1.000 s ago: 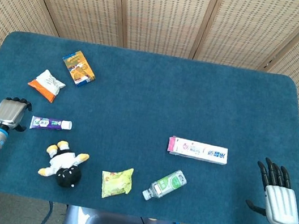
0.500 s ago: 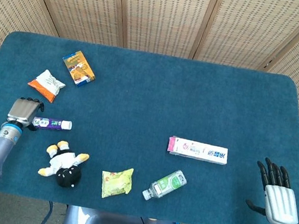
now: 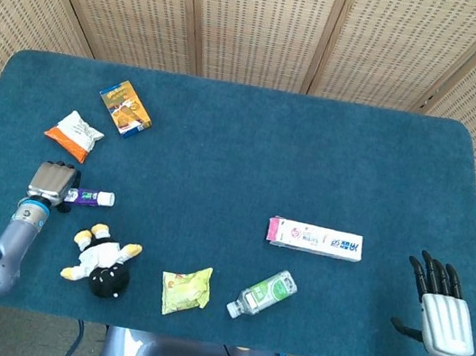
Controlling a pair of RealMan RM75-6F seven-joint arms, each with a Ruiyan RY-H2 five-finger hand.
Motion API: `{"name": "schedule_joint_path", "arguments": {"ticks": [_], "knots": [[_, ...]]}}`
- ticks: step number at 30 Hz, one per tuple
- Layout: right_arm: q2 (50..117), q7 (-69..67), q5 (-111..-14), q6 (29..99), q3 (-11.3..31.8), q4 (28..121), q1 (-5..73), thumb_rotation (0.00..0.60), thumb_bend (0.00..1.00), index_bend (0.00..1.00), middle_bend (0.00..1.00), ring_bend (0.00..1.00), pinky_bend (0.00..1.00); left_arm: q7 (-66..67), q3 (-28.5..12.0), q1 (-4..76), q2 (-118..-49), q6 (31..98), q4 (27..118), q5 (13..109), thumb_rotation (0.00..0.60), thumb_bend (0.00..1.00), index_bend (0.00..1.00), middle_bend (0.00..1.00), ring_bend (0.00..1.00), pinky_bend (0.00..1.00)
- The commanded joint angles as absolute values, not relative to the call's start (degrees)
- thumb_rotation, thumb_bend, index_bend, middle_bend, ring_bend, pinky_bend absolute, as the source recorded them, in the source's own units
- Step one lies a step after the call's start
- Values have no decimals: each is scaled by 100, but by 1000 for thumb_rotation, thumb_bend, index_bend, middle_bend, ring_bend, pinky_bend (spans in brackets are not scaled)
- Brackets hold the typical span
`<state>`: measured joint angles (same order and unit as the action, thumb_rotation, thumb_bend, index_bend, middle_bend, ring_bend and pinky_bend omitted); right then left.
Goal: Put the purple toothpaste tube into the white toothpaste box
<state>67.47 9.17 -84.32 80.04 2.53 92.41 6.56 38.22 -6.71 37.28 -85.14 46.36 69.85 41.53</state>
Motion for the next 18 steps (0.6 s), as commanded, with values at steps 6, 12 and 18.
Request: {"name": "schedule_joint_path", "arguments": {"ticks": [6,12,18], "knots": [[6763,908,-8496,8037,239,9244,659,600,147,0,0,0,0,3437,-616,3677,-8905,5222,6659,4904,600,263,763,654,544,510],[6777,909,-8471,8011,240,9229,667,600,148,0,0,0,0,3046,-559,3631,-8869,5643,6609,5663,600,264,794,680,568,527],[6774,911,-8473,7999,231,9247,672,600,148,0,0,0,0,2625,-563,3554,-8549,5977,6867,6227,600,263,797,680,570,528]]}}
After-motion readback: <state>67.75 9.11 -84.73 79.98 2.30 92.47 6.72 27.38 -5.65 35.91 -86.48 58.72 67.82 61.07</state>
